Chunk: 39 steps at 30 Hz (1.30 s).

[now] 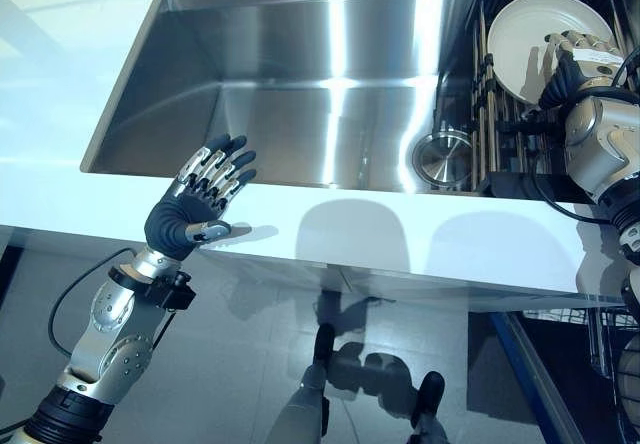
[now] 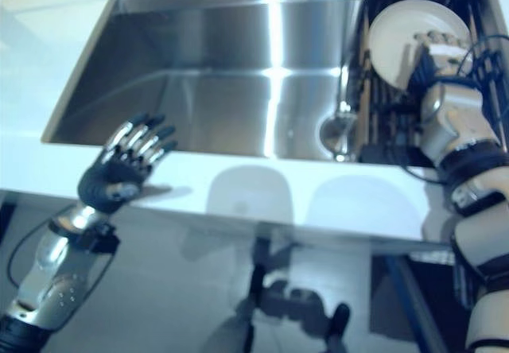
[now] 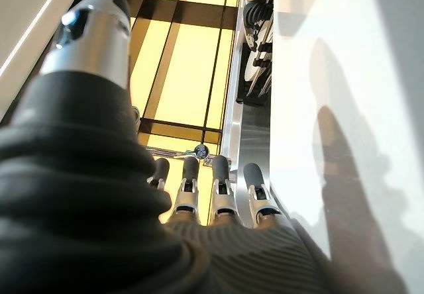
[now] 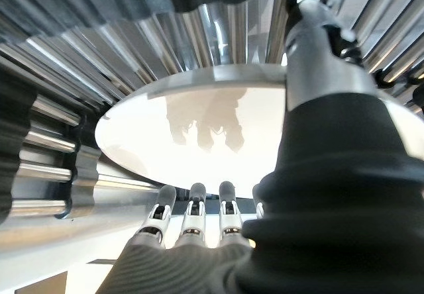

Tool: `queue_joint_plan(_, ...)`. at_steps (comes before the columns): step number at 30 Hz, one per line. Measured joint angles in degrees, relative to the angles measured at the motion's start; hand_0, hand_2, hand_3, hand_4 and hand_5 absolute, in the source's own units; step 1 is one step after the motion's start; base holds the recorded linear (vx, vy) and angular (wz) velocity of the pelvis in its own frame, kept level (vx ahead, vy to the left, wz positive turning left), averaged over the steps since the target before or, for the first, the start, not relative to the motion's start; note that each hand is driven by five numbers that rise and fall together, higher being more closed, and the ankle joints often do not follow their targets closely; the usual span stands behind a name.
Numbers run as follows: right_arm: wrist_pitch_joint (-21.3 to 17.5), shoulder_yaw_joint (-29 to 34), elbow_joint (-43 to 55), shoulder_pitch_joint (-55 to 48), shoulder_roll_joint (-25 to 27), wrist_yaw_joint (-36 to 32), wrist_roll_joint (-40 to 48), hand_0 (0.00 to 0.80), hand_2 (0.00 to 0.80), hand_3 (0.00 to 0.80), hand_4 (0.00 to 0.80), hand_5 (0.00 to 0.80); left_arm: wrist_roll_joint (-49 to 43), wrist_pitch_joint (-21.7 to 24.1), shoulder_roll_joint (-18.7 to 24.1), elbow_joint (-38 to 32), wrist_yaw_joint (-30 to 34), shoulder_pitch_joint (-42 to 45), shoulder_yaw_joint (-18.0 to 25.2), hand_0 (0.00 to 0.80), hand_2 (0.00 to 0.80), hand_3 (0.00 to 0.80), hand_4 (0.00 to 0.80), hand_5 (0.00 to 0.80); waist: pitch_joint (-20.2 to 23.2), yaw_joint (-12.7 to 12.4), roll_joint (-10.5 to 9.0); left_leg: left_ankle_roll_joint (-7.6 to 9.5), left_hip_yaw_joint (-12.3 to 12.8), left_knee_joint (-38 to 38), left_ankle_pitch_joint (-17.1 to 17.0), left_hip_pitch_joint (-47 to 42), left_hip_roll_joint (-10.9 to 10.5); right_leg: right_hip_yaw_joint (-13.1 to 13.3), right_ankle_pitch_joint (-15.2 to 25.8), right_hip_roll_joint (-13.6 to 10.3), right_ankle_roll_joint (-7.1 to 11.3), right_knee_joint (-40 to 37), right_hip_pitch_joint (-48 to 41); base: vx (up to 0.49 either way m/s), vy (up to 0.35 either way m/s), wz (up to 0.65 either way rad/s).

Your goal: Take plates into dishwasher

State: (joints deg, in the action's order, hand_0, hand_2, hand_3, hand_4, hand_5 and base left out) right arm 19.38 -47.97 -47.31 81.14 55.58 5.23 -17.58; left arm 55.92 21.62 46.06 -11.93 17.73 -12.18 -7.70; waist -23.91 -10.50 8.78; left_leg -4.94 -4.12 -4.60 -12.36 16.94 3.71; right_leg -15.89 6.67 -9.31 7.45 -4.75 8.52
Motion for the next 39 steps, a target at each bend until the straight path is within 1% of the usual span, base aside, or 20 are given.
queue_joint_plan(4, 0.1, 0.0, 0.3, 0.0, 0.0, -1.5, -2.0, 0.0, 0.0, 0.0, 0.0, 0.0, 0.0, -0.2, 0.0, 0.0, 0.0, 0.1, 0.0, 0.0, 0.0, 0.0, 0.0, 0.0, 0.0, -0.1, 0.0, 0.0, 0.0, 0.0, 0.0, -0.2, 0.0, 0.0, 0.0, 0.0, 0.0, 0.0, -0.2, 0.0, 0.0, 0.0)
queue_joint_plan(12, 0.1, 0.1, 0.3, 0.0, 0.0, -2.7, -2.0, 0.0, 0.0, 0.0, 0.0, 0.0, 0.0, -0.5, 0.0, 0.0, 0.2, 0.1, 0.0, 0.0, 0.0, 0.0, 0.0, 0.0, 0.0, -0.1, 0.0, 0.0, 0.0, 0.0, 0.0, -0.3, 0.0, 0.0, 0.0, 0.0, -0.01, 0.0, -0.3, 0.0, 0.0, 0.0)
queue_joint_plan(16, 0.2, 0.6, 1.4, -0.3, 0.4, -4.6, -2.0, 0.0, 0.0, 0.0, 0.0, 0.0, 0.0, -0.6, -0.2, 0.0, 0.2, 0.1, 0.0, 0.0, 0.0, 0.0, 0.0, 0.0, 0.0, 0.0, 0.0, 0.0, 0.0, 0.0, 0.0, -0.4, 0.1, 0.0, 0.0, 0.0, -0.01, 0.0, -0.4, -0.004, 0.016, 0.0)
queue_joint_plan(17, 0.7, 0.6, 2.4, -0.5, 0.7, -5.4, -2.0, 0.0, 0.0, 0.0, 0.0, 0.0, 0.0, -0.6, -0.2, 0.0, 0.2, 0.0, 0.0, 0.0, 0.0, 0.0, 0.0, 0.0, 0.0, 0.0, -0.01, 0.0, 0.0, 0.0, 0.0, -0.4, 0.1, 0.0, 0.0, 0.0, -0.02, 0.0, -0.4, 0.0, 0.0, 0.0)
queue_joint_plan(22, 3.5, 4.8, 5.0, -2.5, 1.2, -10.2, -1.5, 0.0, 0.0, 0.0, 0.0, 0.0, -0.1, -1.3, -1.2, 0.0, 0.2, 0.0, -0.2, 0.0, 0.0, 0.0, 0.0, 0.0, -0.2, 0.1, -0.26, 0.01, 0.3, -0.1, 0.0, -1.3, 0.1, 0.0, 0.0, 0.1, -0.04, 0.0, -1.4, 0.003, 0.014, 0.0)
queue_joint_plan(23, 4.1, 4.8, 6.0, -3.1, 1.5, -12.7, -1.5, 0.0, 0.0, 0.0, 0.0, 0.0, -0.1, -1.8, -1.2, 0.0, 0.2, 0.0, -0.2, 0.0, 0.0, 0.0, 0.0, 0.0, -0.3, 0.1, -0.56, 0.01, 0.6, -0.1, 0.0, -1.9, 0.2, 0.0, 0.0, 0.1, -0.07, 0.0, -1.9, 0.0, 0.0, 0.0)
queue_joint_plan(27, 4.7, 4.9, 6.9, -5.6, 1.5, -17.7, -1.2, 0.0, 0.0, 0.0, 0.0, 0.0, -0.2, -2.3, -1.7, 0.0, 0.2, 0.0, -0.3, 0.0, 0.0, 0.0, 0.0, 0.0, -0.6, 0.5, -1.53, 0.01, 0.8, -0.1, 0.0, -2.9, 0.4, 0.0, 0.0, 0.3, -0.16, 0.0, -2.8, 0.024, 0.014, 0.0)
queue_joint_plan(29, 4.7, 5.4, 7.5, -6.8, 1.5, -19.0, -1.2, 0.0, 0.0, 0.0, 0.0, 0.0, -0.2, -2.6, -3.0, 0.0, 0.2, 0.0, -0.6, 0.0, 0.0, 0.0, 0.0, 0.0, -0.6, 0.6, -1.94, 0.0, 0.9, -0.1, 0.0, -3.6, 0.5, 0.1, 0.0, 0.3, -0.16, 0.0, -3.5, 0.039, 0.022, 0.0)
queue_joint_plan(35, 4.7, 5.5, 8.2, -7.9, 1.5, -25.5, -1.2, 0.0, 0.0, 0.0, 0.0, 0.0, -1.3, -3.4, -3.3, 0.0, 0.1, 0.1, -0.8, 0.0, 0.0, 0.0, 0.0, 0.0, -0.5, 0.7, -4.18, -0.13, 1.2, -0.1, 0.2, -4.8, 0.9, 0.6, 0.1, 0.7, -0.43, 0.0, -4.5, 0.036, 0.019, -0.03)
queue_joint_plan(39, 4.7, 5.5, 8.7, -8.2, 1.5, -27.3, -1.2, 0.0, 0.0, 0.0, 0.0, 0.0, -1.4, -3.6, -3.4, 0.0, 0.1, 0.2, -0.8, 0.0, 0.0, 0.0, 0.0, 0.0, -0.3, 0.7, -4.85, -0.25, 1.5, -0.1, 0.2, -5.7, 1.1, 0.9, 0.1, 0.8, -0.5, 0.0, -5.1, 0.019, 0.007, -0.04)
